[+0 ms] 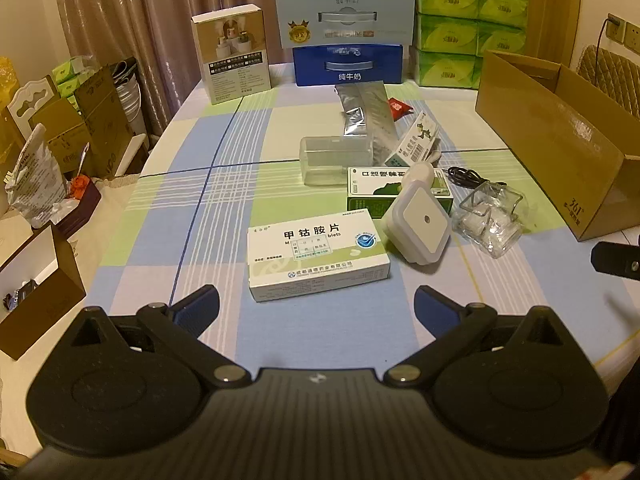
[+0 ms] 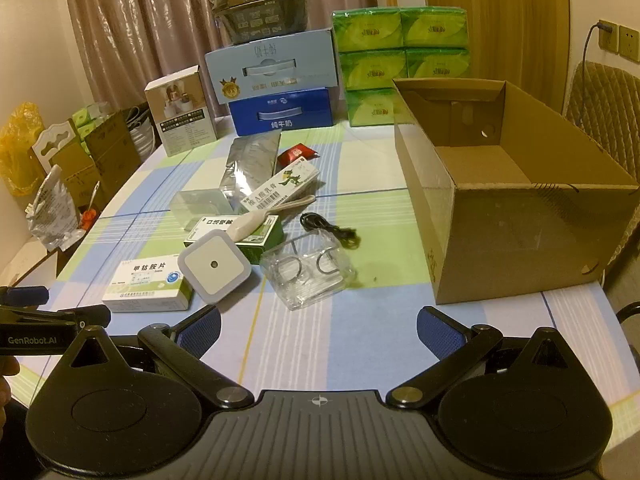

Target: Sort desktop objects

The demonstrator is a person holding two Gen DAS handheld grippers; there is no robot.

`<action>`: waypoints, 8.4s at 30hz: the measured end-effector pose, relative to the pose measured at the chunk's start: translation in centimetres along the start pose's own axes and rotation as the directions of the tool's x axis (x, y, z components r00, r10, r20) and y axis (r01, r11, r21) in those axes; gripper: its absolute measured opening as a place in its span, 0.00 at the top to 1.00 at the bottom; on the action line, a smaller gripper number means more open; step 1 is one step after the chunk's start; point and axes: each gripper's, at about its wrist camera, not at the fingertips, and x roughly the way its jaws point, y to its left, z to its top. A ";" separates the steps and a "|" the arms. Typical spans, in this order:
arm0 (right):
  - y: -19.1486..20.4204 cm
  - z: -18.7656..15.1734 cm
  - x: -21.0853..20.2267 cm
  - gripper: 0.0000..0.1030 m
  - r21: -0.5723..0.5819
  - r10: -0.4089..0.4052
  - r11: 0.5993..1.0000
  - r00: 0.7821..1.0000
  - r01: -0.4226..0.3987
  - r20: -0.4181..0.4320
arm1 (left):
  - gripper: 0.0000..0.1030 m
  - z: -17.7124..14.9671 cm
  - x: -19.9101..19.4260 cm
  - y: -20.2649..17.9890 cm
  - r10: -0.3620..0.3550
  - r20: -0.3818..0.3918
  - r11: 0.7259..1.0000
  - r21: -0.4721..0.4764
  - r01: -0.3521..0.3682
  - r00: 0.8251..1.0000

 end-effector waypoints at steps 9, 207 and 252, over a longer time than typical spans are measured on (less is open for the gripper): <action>0.0 0.0 -0.1 0.02 -0.010 -0.007 1.000 1.000 0.007 -0.001 | 0.01 0.1 0.0 -0.1 0.000 0.000 1.000 0.000 0.000 1.000; -23.5 15.9 2.1 0.38 -0.046 -0.129 0.990 0.991 0.131 0.039 | 0.33 22.8 11.2 -28.4 -0.467 -0.162 0.830 0.258 0.494 0.869; -20.4 15.1 1.6 0.17 -0.090 -0.073 0.993 0.997 0.077 0.037 | 0.27 22.0 8.6 -23.0 -0.415 -0.119 0.849 0.305 0.431 0.902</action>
